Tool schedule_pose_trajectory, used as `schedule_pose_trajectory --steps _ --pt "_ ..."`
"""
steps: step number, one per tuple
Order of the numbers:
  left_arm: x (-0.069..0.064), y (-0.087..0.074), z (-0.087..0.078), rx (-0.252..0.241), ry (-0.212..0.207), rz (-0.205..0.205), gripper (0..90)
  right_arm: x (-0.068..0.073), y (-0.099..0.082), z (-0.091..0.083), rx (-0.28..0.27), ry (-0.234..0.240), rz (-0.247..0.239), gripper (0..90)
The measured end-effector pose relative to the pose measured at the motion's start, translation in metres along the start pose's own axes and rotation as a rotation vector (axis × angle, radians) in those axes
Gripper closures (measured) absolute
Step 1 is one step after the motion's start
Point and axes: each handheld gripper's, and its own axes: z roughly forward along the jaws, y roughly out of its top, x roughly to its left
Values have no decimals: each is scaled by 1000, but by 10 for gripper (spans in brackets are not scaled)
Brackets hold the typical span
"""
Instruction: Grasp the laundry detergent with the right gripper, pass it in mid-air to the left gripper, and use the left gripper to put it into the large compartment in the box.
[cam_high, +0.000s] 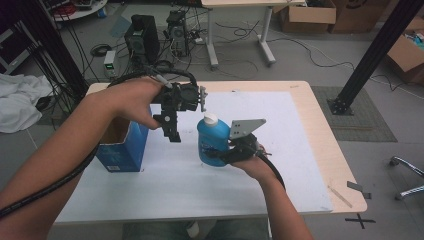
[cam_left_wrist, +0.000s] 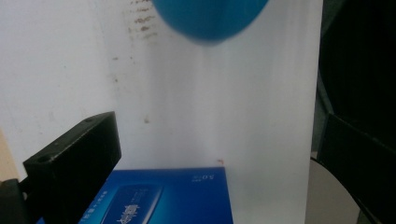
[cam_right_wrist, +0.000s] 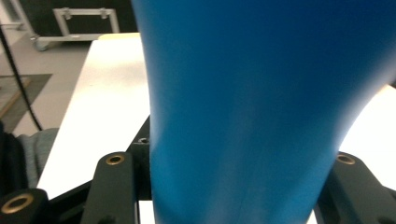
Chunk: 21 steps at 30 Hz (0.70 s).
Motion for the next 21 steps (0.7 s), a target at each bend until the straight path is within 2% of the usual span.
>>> schedule_pose_trajectory --steps 7,21 --pt "-3 8 5 4 -13 17 1 -2 3 16 -5 84 -21 446" --pt "-6 19 17 1 -34 36 1 6 15 43 -26 146 -67 447"
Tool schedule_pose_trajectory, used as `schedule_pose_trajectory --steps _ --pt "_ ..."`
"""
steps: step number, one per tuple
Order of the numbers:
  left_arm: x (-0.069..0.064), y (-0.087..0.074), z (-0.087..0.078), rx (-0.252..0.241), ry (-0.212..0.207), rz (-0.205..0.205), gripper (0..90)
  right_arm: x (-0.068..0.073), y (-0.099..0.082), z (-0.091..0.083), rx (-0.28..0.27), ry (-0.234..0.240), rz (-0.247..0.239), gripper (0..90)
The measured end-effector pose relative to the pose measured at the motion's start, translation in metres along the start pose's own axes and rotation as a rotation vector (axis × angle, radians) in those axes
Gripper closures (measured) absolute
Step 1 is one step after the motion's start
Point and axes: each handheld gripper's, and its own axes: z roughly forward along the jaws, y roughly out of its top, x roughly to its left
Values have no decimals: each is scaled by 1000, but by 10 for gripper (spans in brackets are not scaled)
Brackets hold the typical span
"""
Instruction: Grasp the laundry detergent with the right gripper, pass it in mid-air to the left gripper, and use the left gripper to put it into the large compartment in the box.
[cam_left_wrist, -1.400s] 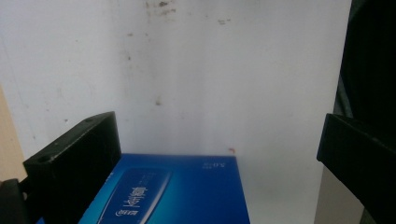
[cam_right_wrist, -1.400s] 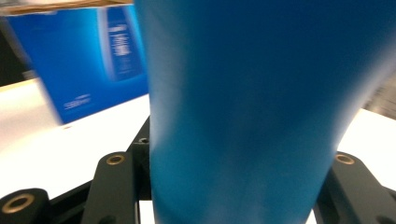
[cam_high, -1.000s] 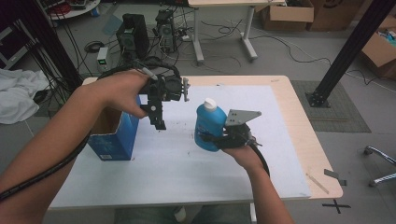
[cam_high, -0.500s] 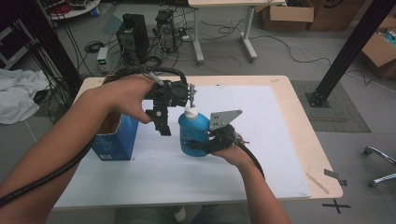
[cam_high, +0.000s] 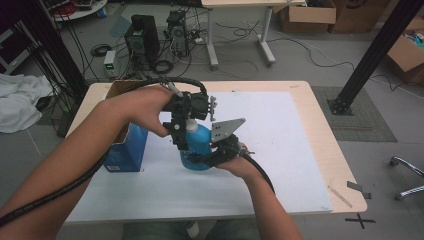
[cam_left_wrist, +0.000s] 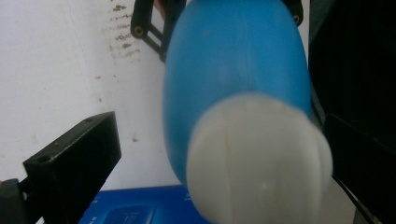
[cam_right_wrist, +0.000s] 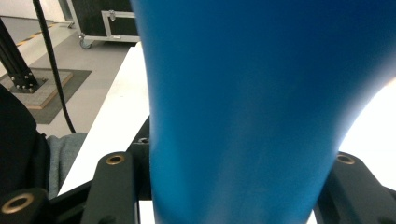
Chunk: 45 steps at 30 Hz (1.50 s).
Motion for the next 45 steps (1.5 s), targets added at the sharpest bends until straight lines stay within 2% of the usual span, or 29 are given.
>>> schedule_pose_trajectory --steps 13,24,35,40,45 --pt "-3 0 8 24 4 10 3 0 4 15 -11 28 -1 448" --pt "-6 0 12 50 4 24 30 1 6 18 -16 38 -2 449" --pt "-9 3 13 68 21 26 85 1 6 18 -16 28 -2 449" --pt "-9 4 13 76 29 23 153 0 6 18 -21 27 0 449" --pt "-9 4 14 78 34 21 172 0 6 17 -21 26 3 449"
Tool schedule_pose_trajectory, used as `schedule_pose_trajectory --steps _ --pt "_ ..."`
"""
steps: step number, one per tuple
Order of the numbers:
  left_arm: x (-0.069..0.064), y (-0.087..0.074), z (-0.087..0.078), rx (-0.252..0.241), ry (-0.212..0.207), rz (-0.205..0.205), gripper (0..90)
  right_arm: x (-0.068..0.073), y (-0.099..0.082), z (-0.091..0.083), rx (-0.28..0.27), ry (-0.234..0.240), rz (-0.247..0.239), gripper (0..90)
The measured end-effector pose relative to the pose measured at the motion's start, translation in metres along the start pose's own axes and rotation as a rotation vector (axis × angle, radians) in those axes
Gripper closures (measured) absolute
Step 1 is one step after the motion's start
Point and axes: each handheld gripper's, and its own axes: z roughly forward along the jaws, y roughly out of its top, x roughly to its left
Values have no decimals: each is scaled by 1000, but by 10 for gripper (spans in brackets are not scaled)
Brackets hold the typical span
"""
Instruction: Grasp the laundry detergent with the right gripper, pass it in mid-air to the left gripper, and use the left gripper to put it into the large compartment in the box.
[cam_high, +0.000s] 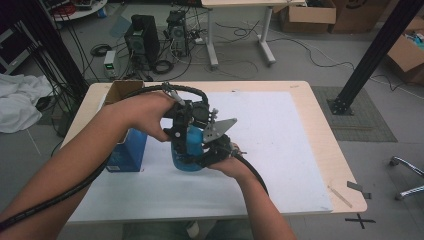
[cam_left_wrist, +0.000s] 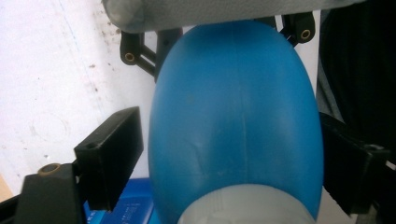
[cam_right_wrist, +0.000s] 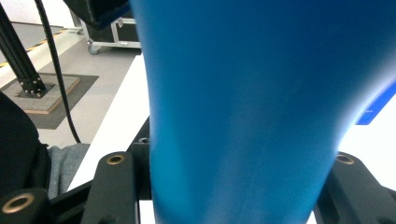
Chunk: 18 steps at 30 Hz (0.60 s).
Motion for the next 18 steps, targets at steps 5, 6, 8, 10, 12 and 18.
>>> schedule_pose_trajectory --steps 5,6,8,10,12,18 --pt "-1 1 0 2 11 8 220 1 0 0 3 3 14 450" --pt "-1 1 0 5 9 7 230 1 0 0 3 3 17 450" --pt "-1 1 1 3 11 5 242 1 0 0 5 3 18 450" --pt "-1 1 0 7 13 3 252 1 0 1 5 5 14 450" --pt "0 0 0 10 15 0 260 1 0 1 8 3 7 450" --pt "0 -1 1 16 15 -2 278 0 -1 2 5 4 4 450"
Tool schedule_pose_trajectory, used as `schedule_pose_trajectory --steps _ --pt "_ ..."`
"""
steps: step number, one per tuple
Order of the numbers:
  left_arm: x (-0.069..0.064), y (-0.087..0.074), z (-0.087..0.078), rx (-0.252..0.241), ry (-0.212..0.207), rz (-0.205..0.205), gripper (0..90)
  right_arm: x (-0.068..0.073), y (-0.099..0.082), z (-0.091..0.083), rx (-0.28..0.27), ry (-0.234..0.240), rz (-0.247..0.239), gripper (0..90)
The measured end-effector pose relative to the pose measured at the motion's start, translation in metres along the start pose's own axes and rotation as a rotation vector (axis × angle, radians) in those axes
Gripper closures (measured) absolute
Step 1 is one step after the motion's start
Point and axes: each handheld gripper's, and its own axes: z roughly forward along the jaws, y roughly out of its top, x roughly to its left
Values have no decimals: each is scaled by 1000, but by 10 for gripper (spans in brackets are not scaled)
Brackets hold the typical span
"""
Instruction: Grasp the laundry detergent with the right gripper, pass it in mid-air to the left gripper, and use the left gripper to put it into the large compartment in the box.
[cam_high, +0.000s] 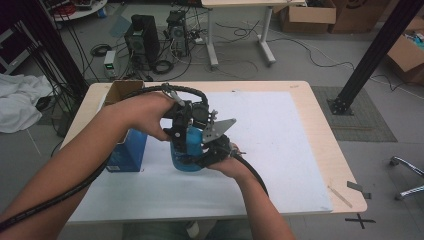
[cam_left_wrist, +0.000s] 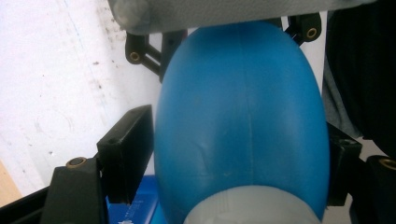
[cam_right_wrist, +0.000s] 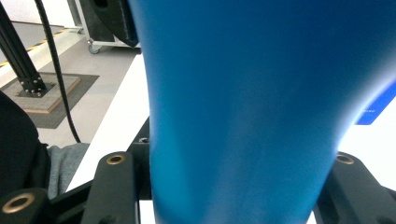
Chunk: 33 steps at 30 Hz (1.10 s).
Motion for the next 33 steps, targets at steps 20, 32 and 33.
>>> schedule_pose_trajectory --steps 20,32,33 --pt "-2 3 4 37 -14 -6 383 1 -2 1 1 12 17 452" --pt "-2 6 -1 14 -7 -20 393 1 -1 -2 -22 5 8 440" --pt "-2 7 -2 16 -4 -16 393 2 -1 -3 -23 3 15 438"
